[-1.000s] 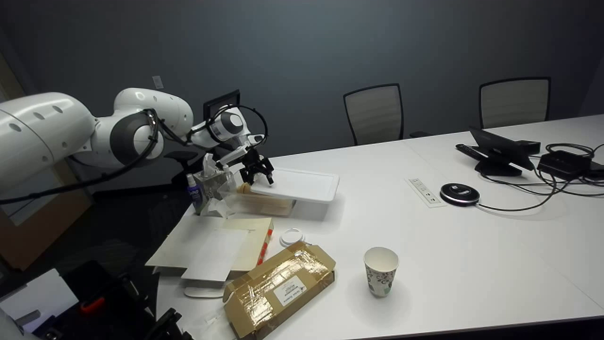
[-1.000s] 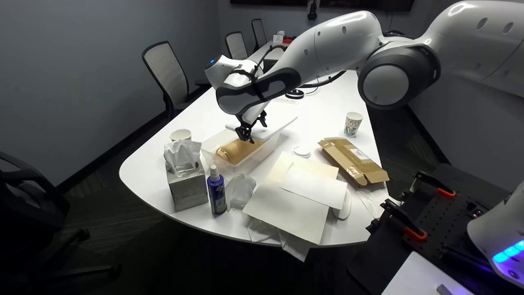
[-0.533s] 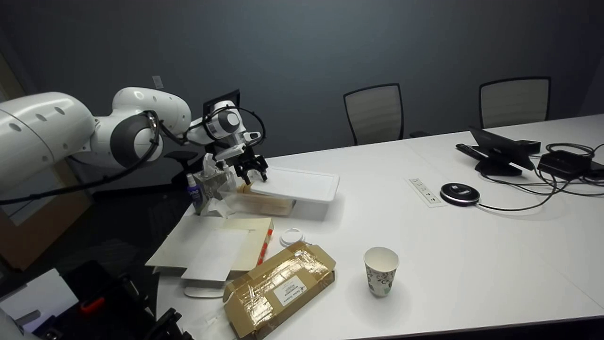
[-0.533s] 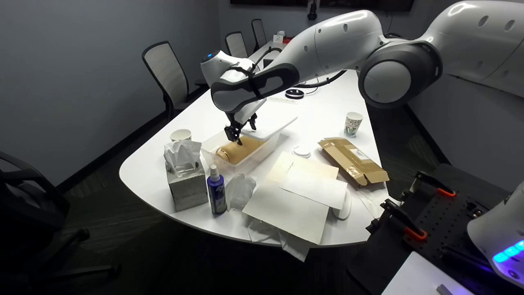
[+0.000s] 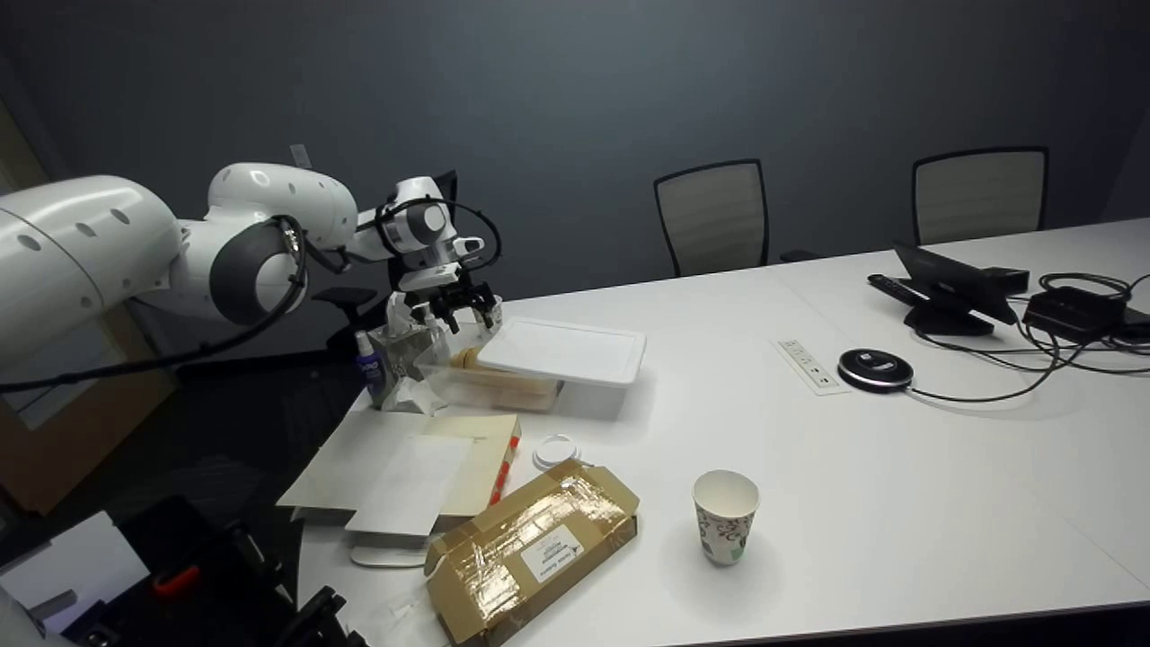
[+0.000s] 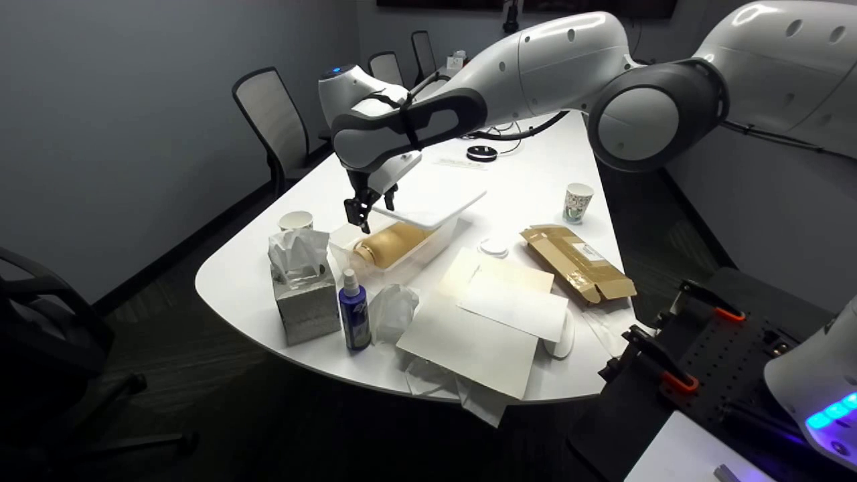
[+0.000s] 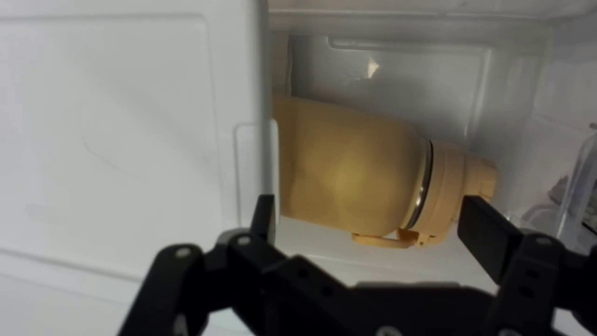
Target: Open the lid of the bowl
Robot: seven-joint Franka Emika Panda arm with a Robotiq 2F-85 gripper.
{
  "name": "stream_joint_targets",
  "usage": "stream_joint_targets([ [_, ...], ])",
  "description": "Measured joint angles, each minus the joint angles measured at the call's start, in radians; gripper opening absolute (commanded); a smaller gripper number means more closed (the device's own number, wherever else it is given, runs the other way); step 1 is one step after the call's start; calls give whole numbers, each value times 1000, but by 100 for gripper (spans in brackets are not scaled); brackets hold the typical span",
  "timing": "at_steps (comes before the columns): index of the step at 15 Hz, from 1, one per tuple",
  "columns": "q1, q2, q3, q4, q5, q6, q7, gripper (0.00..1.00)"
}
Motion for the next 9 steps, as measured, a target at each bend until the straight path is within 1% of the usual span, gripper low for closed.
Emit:
stream_joint_targets([
  [3, 3, -2, 29, 27, 0, 7, -34, 100],
  [6, 14, -21, 42, 60, -2, 7, -67, 100],
  [9, 55, -26, -20, 144, 59, -27, -113, 100],
])
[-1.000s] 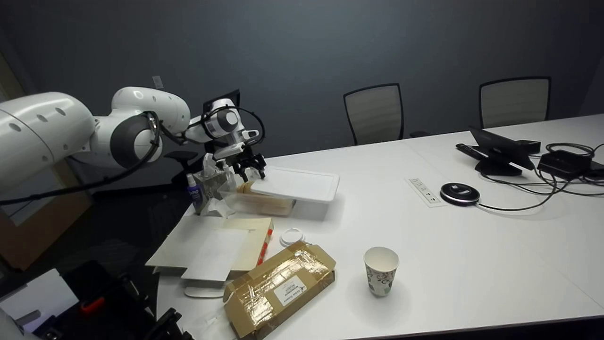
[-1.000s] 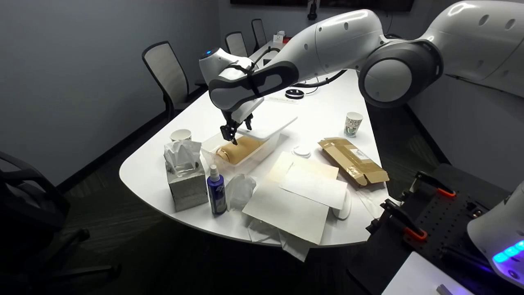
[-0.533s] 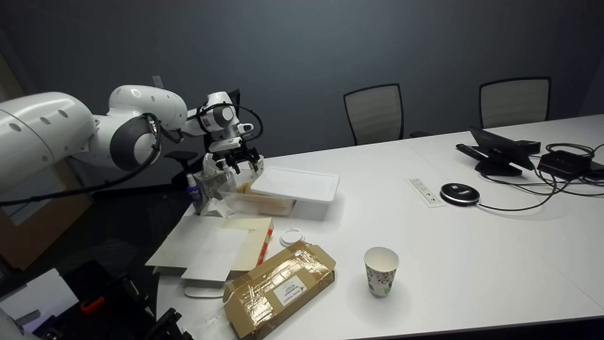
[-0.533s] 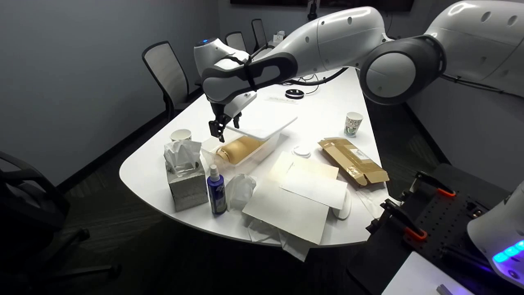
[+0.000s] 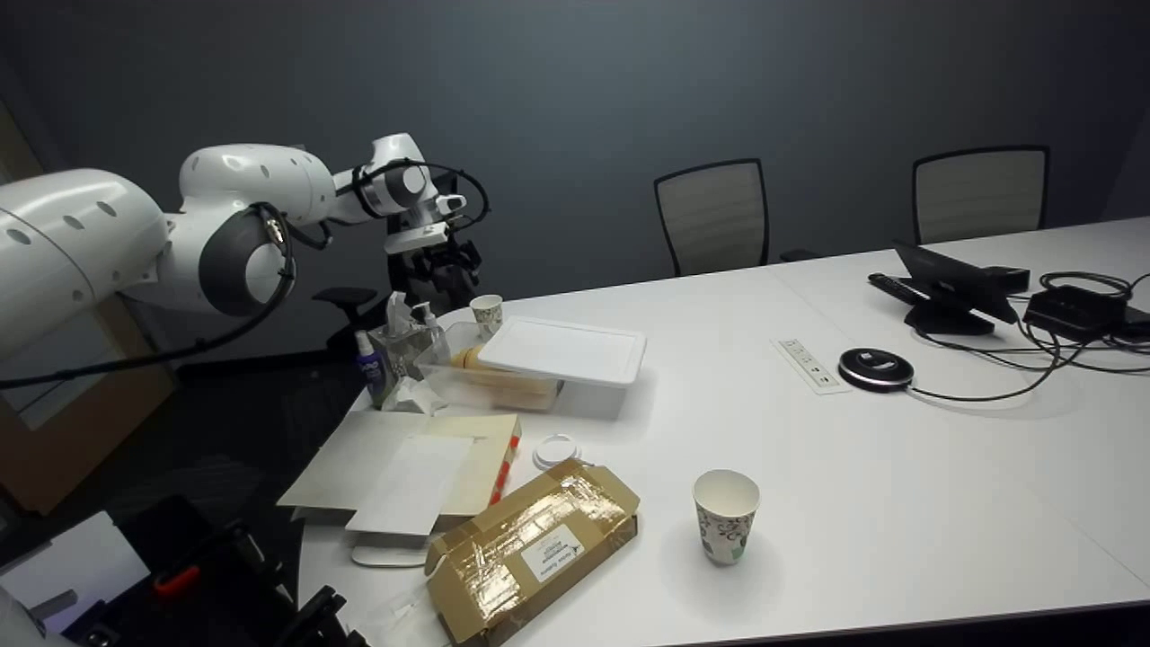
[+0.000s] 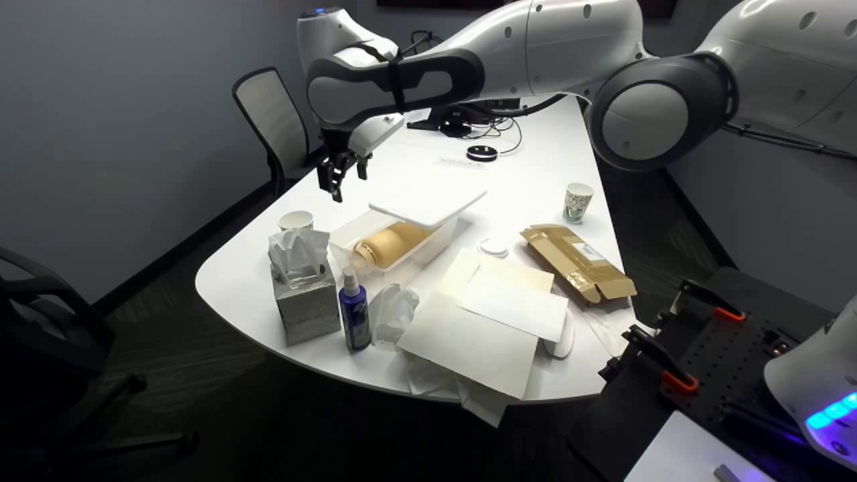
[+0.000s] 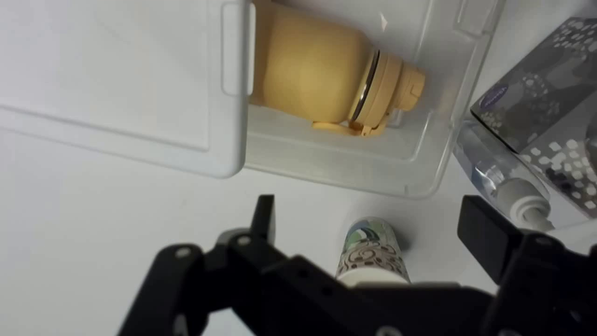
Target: Open the lid of the bowl
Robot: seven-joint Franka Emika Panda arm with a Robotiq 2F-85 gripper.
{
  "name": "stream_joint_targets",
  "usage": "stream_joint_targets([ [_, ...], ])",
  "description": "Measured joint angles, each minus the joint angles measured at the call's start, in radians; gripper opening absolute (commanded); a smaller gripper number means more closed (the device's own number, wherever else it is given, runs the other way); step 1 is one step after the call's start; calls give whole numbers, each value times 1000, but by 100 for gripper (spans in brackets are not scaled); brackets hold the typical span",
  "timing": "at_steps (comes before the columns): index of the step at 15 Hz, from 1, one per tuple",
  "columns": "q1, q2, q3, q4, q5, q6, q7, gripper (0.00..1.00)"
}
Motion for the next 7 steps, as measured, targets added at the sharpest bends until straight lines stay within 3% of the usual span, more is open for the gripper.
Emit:
stream_joint_targets([
  [7, 53, -39, -92, 50, 24, -28, -14, 100],
])
